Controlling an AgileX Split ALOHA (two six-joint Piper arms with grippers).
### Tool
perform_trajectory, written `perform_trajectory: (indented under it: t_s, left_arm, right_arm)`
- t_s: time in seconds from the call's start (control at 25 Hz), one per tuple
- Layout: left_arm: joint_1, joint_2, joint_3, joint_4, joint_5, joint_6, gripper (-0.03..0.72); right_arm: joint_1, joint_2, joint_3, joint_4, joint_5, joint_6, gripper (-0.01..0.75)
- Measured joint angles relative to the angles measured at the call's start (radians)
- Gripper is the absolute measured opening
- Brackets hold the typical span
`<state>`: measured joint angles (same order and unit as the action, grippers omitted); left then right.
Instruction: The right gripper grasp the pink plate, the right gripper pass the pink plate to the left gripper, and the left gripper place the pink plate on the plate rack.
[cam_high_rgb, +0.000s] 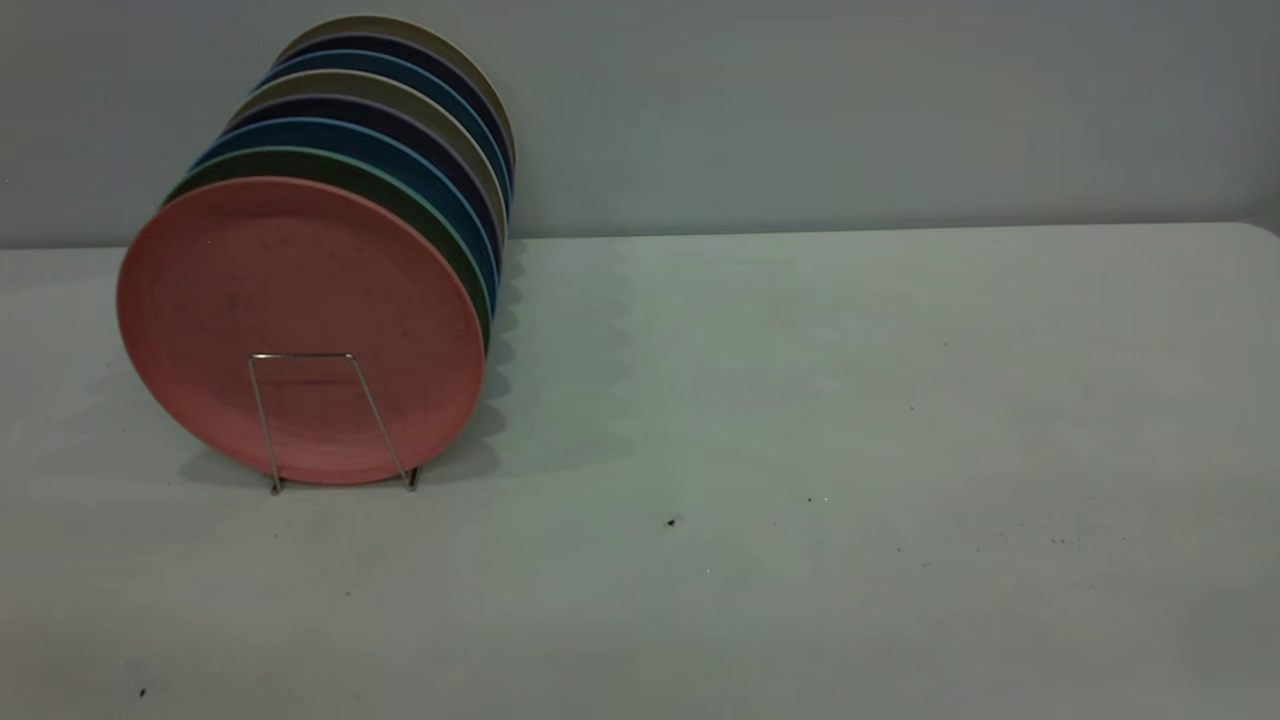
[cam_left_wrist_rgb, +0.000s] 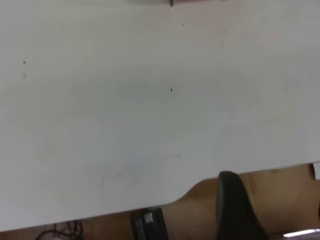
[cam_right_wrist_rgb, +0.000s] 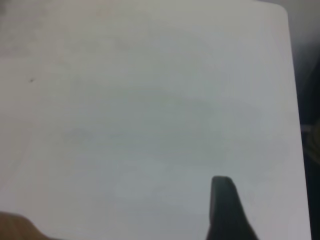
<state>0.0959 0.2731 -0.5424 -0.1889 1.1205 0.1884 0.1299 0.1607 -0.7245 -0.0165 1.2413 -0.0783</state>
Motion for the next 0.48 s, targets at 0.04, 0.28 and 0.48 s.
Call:
perform_trajectory:
  t_s: [0.04, 0.28, 0.48]
  left_arm:
    - [0.000, -0.025, 0.001, 0.002, 0.009, 0.000, 0.426]
    - [0.000, -0.168, 0.036, 0.008, 0.034, 0.018, 0.425]
    - [0.000, -0.233, 0.053, 0.021, 0.025, 0.018, 0.425]
  right_arm:
    - [0.000, -0.025, 0.021, 0.001, 0.000, -0.004, 0.449]
    - [0.000, -0.084, 0.195, 0.006, -0.022, -0.009, 0.445]
    - [0.000, -0.084, 0.244, 0.023, -0.099, -0.011, 0.445]
